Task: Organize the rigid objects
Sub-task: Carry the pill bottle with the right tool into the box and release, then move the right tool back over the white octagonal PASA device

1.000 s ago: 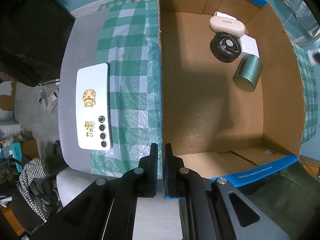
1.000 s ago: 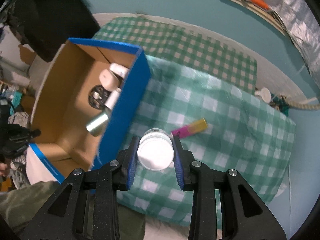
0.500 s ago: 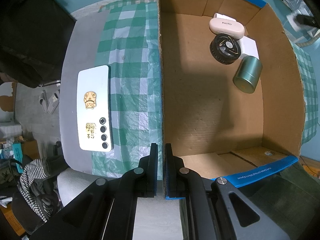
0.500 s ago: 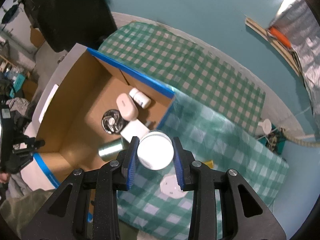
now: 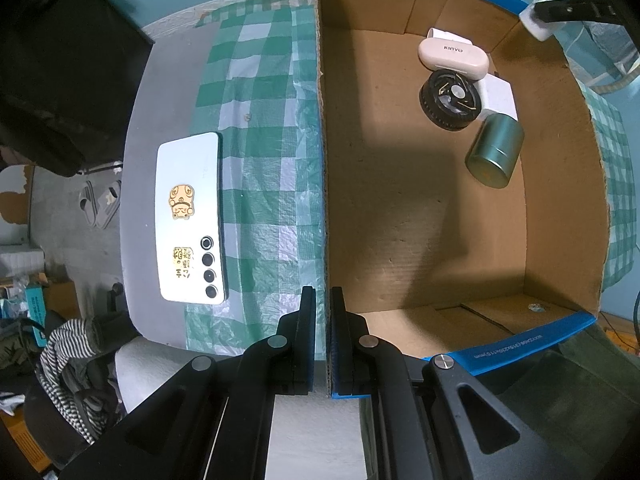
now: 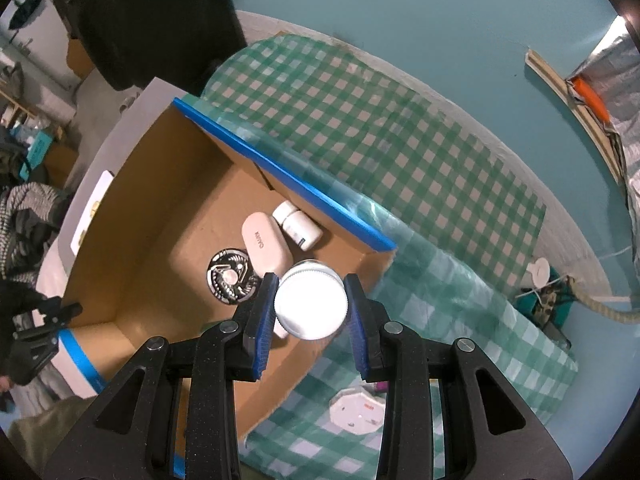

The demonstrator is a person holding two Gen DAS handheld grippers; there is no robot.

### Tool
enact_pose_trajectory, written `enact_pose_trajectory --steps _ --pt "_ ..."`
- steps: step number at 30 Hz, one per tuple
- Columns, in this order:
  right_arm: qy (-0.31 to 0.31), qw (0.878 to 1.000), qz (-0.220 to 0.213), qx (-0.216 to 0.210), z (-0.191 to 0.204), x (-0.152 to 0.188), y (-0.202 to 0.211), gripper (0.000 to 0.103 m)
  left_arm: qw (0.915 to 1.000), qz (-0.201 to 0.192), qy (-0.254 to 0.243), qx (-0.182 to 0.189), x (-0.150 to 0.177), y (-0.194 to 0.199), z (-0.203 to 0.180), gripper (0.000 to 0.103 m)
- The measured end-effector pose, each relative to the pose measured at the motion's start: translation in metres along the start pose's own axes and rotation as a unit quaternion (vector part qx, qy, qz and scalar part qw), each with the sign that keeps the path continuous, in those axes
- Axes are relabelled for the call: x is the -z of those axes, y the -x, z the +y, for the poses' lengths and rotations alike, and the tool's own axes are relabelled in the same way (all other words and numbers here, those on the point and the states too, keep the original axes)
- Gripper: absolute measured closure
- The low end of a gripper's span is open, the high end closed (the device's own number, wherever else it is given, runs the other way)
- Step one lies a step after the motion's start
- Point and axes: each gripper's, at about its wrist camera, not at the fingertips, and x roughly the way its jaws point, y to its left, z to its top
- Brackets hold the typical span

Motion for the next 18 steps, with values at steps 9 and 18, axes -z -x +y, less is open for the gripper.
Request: enact_pose_trajectory --steps 9,18 --pt "-0.001 1.000 -0.001 0.011 0.002 -0.005 0.000 0.070 1.0000 -0.002 0.002 0.000 0.001 0.002 0.001 0.096" --pt "-0.003 1.000 -0.012 0.021 0.002 -0.004 0.015 0.053 1.0000 -0.002 0.000 -0.002 0.001 0.001 0.001 0.096"
